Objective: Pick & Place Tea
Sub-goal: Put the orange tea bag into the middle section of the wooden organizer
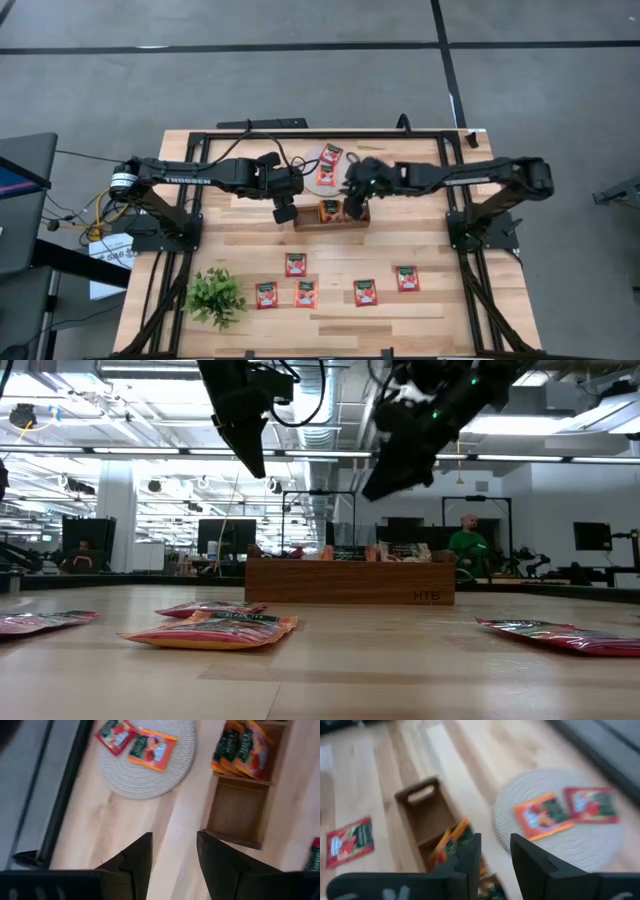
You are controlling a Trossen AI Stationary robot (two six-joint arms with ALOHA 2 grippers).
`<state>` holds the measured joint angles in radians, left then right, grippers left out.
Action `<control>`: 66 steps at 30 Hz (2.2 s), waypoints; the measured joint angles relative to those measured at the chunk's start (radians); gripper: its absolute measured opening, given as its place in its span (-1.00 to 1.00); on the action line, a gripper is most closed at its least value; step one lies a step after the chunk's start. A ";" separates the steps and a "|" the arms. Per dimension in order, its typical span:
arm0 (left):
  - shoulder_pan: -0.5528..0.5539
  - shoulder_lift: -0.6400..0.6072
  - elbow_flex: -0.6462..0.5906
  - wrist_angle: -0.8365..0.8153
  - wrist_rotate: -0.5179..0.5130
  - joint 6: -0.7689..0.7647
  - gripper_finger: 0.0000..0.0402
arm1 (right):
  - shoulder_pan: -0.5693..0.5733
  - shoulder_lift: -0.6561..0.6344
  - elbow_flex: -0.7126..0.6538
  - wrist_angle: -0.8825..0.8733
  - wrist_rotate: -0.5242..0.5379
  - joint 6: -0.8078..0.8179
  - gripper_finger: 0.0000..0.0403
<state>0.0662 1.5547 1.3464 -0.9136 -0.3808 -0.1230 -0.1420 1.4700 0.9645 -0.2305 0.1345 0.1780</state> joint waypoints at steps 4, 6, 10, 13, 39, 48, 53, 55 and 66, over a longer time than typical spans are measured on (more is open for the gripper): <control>0.000 0.000 0.000 0.000 0.048 -0.009 -0.27 | -0.033 -0.079 0.001 -0.080 0.004 -0.028 -0.52; 0.000 0.000 0.000 0.000 0.055 -0.023 -0.27 | -0.051 -0.097 0.001 -0.147 0.017 -0.042 -0.52; -0.002 0.000 0.000 0.000 0.068 -0.049 -0.27 | -0.079 -0.087 0.000 -0.247 0.021 -0.023 -0.52; -0.006 0.000 0.000 -0.006 0.089 -0.074 -0.27 | -0.071 -0.059 0.000 -0.284 -0.020 -0.006 -0.52; -0.206 0.030 -0.167 0.203 0.293 -0.162 -0.27 | 0.404 -0.043 -0.001 -0.164 -0.212 0.058 -0.60; -0.251 0.145 -0.167 0.361 0.431 -0.171 -0.27 | 0.405 -0.043 -0.001 -0.295 -0.211 0.050 -0.63; -0.285 0.182 -0.167 0.403 0.466 -0.156 -0.27 | 0.390 -0.043 -0.006 -0.308 -0.211 0.051 -0.63; -0.298 0.188 -0.167 0.408 0.463 -0.124 -0.27 | 0.377 -0.043 -0.018 -0.307 -0.210 0.072 -0.63; -0.406 0.288 -0.167 0.553 0.437 -0.099 -0.27 | 0.379 -0.151 -0.099 -0.274 -0.089 0.222 -0.63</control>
<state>-0.3397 1.8428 1.1794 -0.3604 0.0567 -0.2219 0.2372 1.3188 0.8655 -0.5043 0.0453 0.3996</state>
